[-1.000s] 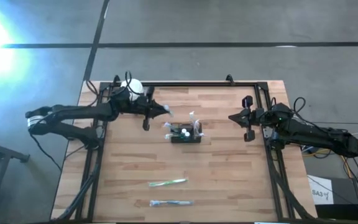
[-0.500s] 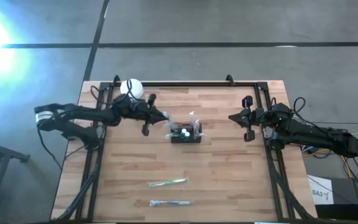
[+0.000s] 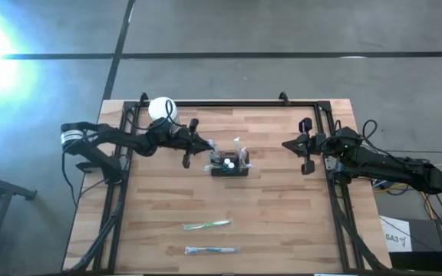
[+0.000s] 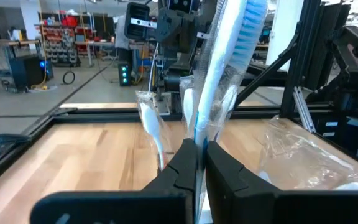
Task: Pick & Place toothbrushing station
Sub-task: Put the bottom blue toothbrush into the black wire organizer
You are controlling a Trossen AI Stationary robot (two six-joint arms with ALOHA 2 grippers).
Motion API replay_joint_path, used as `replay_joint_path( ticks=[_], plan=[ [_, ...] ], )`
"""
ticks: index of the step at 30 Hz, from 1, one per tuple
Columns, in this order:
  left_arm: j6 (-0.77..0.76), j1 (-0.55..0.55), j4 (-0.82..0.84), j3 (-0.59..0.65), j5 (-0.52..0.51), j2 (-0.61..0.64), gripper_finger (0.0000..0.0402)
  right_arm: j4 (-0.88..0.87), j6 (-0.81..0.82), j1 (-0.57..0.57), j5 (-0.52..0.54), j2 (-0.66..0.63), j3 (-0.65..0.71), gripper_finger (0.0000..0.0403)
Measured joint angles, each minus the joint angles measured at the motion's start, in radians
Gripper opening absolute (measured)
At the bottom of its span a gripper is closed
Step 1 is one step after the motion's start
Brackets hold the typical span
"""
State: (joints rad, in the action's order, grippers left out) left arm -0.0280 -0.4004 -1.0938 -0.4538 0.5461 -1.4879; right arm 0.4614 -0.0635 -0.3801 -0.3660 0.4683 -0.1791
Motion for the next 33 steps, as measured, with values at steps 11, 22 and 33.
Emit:
replay_joint_path(
  ticks=[11, 22, 33],
  plan=[
    [0.001, 0.000, -0.101, 0.000, 0.010, -0.140, 0.0017, 0.000, 0.000, 0.000, 0.002, 0.000, 0.000, 0.0008],
    [0.020, 0.000, -0.128, 0.000, 0.016, -0.200, 0.0019, 0.000, -0.001, 0.000, 0.002, 0.008, 0.000, 0.0008],
    [0.069, 0.000, -0.120, 0.000, 0.016, -0.239, 0.0020, 0.022, -0.015, 0.000, 0.002, 0.041, 0.000, 0.0008]
  ],
)
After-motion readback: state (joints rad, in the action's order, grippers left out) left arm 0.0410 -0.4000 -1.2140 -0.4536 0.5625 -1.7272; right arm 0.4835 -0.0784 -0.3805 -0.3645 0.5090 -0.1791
